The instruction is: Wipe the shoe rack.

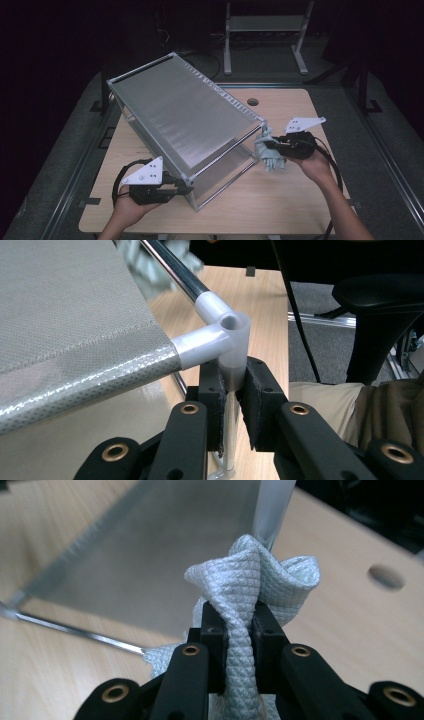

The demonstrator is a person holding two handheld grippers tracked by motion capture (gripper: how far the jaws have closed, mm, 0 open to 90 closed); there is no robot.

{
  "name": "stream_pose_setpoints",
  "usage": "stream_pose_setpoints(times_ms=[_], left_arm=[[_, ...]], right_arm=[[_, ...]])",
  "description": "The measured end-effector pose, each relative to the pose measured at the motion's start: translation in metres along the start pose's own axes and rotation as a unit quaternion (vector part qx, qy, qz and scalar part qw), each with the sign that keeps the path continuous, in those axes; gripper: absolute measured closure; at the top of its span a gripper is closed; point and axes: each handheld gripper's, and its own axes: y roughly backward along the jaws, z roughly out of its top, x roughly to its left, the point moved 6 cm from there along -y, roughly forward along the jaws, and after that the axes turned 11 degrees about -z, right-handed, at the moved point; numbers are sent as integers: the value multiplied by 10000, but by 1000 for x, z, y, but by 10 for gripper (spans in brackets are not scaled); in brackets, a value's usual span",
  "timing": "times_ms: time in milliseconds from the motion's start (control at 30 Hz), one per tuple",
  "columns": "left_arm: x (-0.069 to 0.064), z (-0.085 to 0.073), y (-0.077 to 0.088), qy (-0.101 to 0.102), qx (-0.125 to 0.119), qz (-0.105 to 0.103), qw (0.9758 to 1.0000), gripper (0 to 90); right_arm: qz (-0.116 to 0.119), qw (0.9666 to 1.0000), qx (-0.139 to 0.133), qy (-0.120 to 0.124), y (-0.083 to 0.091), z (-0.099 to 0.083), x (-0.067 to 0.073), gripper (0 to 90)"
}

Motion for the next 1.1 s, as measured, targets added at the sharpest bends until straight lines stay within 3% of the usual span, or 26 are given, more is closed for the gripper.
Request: stream_pose_setpoints(times_ms=[33,67,100,267,400,600,767,867,1000,1100], left_arm=[[0,1,-1,-8,-8,-20,10000,795],[0,1,-1,-8,-8,-20,10000,795],[0,1,-2,-14,5,-31,10000,795],[-1,5,-9,-49,-1,-90,9999,796],[-1,9,-15,-82,2,-139,9999,795],[-1,19,-34,-128,-28,-244,9996,796],[2,26,-46,-114,-46,-262,9996,797],[6,33,-60,-116,-71,-285,9995,797],[12,41,-73,-99,-77,-280,9995,798],[16,46,-81,-99,-60,-278,9995,798]], right_arm=[[50,9997,227,-100,-15,-16,3,795],[50,9997,227,-100,-15,-16,3,795],[90,9991,369,-178,-25,-28,4,795],[172,9973,597,-398,-33,-54,4,793],[102,9972,618,-415,-22,-64,0,794],[-108,9950,817,-560,15,-89,-15,787],[-203,9934,899,-682,31,-106,-23,777],[-209,9914,992,-825,42,-121,-29,680],[-231,9925,846,-846,51,-121,-31,585],[-228,9940,715,-791,58,-113,-29,566]])
